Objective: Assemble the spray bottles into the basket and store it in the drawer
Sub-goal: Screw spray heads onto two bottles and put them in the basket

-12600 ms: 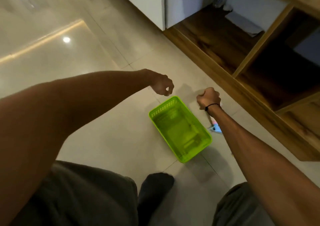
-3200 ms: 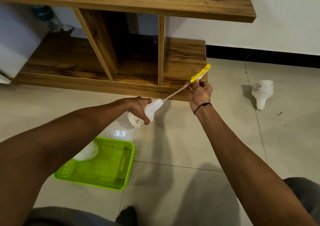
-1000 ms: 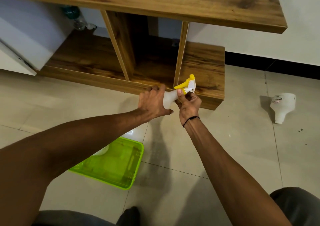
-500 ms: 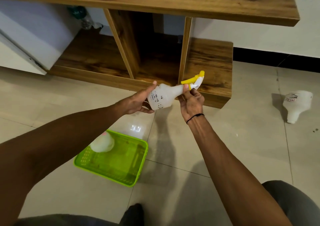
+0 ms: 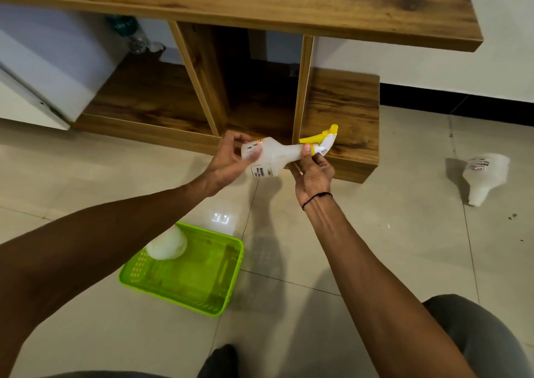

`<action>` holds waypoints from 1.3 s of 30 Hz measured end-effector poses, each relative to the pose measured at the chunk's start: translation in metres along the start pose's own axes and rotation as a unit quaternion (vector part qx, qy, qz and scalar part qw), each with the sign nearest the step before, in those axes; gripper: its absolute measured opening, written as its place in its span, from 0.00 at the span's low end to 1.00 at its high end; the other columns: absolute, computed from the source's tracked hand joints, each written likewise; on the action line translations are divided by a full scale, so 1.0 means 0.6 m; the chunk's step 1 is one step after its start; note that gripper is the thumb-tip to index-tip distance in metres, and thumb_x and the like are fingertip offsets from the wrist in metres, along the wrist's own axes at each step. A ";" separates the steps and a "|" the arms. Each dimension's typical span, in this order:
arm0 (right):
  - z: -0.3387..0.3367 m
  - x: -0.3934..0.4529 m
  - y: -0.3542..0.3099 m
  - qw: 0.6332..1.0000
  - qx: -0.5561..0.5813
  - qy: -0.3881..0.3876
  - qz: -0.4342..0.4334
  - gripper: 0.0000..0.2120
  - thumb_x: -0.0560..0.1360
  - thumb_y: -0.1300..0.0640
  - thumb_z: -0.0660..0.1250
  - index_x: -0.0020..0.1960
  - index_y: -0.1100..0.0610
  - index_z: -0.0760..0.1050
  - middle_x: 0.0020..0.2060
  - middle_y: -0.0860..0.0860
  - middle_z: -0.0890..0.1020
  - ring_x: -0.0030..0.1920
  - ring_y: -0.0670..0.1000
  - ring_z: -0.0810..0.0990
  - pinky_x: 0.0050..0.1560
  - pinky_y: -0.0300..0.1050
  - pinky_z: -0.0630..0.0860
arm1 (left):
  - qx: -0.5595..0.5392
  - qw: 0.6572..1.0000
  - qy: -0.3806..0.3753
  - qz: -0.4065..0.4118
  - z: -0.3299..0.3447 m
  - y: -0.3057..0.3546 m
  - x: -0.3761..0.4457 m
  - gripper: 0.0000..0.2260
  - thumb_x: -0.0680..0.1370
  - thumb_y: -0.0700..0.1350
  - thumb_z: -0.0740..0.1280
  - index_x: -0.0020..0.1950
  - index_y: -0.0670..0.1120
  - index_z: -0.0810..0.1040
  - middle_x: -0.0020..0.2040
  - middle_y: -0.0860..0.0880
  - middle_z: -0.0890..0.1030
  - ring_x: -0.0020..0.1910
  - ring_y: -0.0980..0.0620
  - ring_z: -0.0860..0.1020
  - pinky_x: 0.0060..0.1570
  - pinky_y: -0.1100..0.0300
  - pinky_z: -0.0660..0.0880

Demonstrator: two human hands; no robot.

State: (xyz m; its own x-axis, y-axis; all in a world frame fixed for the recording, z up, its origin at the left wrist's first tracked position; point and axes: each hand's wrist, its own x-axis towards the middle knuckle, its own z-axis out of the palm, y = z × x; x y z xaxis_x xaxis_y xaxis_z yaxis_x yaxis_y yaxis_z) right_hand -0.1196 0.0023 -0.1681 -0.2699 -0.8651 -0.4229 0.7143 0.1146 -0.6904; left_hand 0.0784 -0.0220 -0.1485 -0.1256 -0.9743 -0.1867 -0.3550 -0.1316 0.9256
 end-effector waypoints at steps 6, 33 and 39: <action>0.008 -0.004 0.001 0.999 0.009 -0.045 0.010 0.08 0.82 0.62 0.66 0.60 0.62 0.78 0.56 0.61 0.82 0.61 0.60 0.80 0.62 0.61 0.80 | -0.079 0.954 -0.171 -0.233 -0.036 0.008 0.006 0.43 0.71 0.82 0.60 0.66 0.49 0.82 0.56 0.38 0.86 0.49 0.44 0.88 0.46 0.50 0.86; -0.015 -0.026 0.000 0.994 0.034 -0.075 0.068 0.05 0.82 0.63 0.66 0.55 0.58 0.80 0.51 0.55 0.85 0.54 0.53 0.84 0.57 0.53 0.83 | -0.067 0.980 -0.171 -0.074 -0.053 -0.008 0.000 0.38 0.63 0.54 0.86 0.69 0.54 0.74 0.65 0.48 0.80 0.62 0.44 0.82 0.59 0.42 0.82; -0.011 -0.031 -0.003 0.993 0.024 -0.089 0.069 0.07 0.83 0.62 0.65 0.59 0.58 0.79 0.53 0.55 0.85 0.55 0.54 0.84 0.60 0.53 0.81 | -0.091 0.937 -0.273 -0.198 -0.061 0.006 0.000 0.43 0.66 0.71 0.78 0.72 0.47 0.78 0.65 0.37 0.84 0.64 0.37 0.84 0.56 0.41 0.84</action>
State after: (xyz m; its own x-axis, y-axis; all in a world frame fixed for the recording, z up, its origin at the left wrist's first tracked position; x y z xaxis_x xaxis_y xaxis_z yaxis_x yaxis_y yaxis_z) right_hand -0.1200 0.0216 -0.1626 -0.0519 -0.9156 -0.3988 0.7681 0.2186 -0.6019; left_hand 0.1107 -0.0290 -0.1329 -0.4900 -0.6099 -0.6228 -0.3173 -0.5407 0.7791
